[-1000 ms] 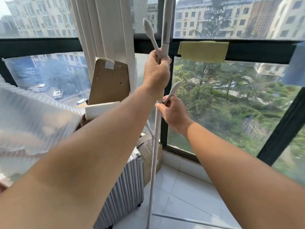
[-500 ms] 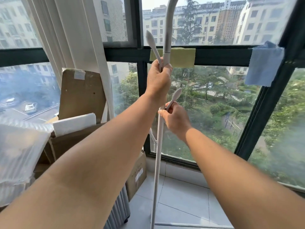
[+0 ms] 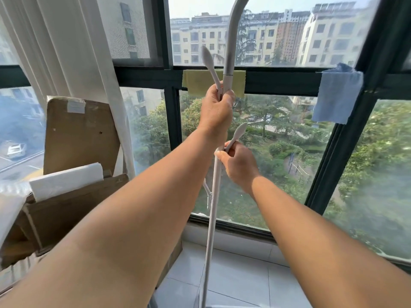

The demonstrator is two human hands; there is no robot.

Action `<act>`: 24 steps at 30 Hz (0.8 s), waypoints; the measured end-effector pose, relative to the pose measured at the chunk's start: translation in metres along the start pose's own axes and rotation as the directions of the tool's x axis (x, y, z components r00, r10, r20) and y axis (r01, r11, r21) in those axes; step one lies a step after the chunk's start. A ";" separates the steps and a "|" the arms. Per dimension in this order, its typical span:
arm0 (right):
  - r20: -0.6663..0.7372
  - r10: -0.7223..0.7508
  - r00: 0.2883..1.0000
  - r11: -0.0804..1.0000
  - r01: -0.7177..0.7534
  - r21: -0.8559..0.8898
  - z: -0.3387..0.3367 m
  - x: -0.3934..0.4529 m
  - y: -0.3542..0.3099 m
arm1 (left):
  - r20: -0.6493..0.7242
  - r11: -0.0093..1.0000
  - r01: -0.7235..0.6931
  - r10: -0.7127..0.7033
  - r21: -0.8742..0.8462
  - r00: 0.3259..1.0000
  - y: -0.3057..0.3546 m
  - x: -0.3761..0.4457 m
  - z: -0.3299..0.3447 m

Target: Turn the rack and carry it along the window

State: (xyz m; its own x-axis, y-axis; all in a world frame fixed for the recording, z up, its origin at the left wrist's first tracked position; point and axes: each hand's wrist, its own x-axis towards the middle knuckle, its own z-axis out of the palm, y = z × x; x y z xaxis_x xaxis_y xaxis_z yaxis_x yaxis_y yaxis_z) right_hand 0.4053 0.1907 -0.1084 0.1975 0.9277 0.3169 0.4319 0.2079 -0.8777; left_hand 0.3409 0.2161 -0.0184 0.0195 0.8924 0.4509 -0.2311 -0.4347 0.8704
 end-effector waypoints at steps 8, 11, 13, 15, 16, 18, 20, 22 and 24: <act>-0.080 0.057 0.995 0.998 -0.056 0.019 -0.020 0.014 0.015 | 0.124 1.000 0.027 -0.029 0.014 0.992 -0.012 0.014 0.024; -0.129 0.099 0.987 0.995 -0.098 0.009 -0.022 0.018 0.018 | 0.178 0.999 0.017 -0.023 0.037 0.984 -0.019 0.025 0.027; -0.186 0.123 0.975 0.992 -0.124 0.007 -0.020 0.019 0.019 | 0.222 0.999 0.007 -0.015 0.035 0.975 -0.025 0.032 0.030; -0.235 0.154 0.960 0.988 -0.152 0.024 -0.017 0.022 0.020 | 0.262 1.000 0.005 -0.012 0.027 0.965 -0.027 0.037 0.031; -0.270 0.165 0.949 0.986 -0.163 0.031 -0.013 0.026 0.019 | 0.295 1.000 0.014 -0.019 0.019 0.955 -0.028 0.043 0.030; -0.322 0.189 0.928 0.982 -0.185 0.043 -0.005 0.031 0.017 | 0.361 0.999 0.036 -0.040 0.018 0.932 -0.031 0.055 0.026; -0.346 0.207 0.915 0.978 -0.207 0.038 -0.001 0.035 0.017 | 0.409 0.999 0.046 -0.052 0.023 0.911 -0.031 0.060 0.023; -0.372 0.226 0.900 0.972 -0.234 0.026 0.006 0.038 0.017 | 0.455 0.998 0.063 -0.063 0.014 0.888 -0.030 0.066 0.017; -0.401 0.246 0.882 0.965 -0.261 0.019 0.012 0.039 0.017 | 0.504 0.997 0.072 -0.062 -0.002 0.861 -0.032 0.070 0.011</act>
State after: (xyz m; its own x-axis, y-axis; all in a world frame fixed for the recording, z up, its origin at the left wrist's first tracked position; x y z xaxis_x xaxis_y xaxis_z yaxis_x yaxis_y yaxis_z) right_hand 0.4101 0.2346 -0.1155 0.6335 0.7454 0.2075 0.3489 -0.0358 -0.9365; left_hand 0.3603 0.2911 -0.0120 0.5214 0.7344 0.4345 -0.2310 -0.3687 0.9004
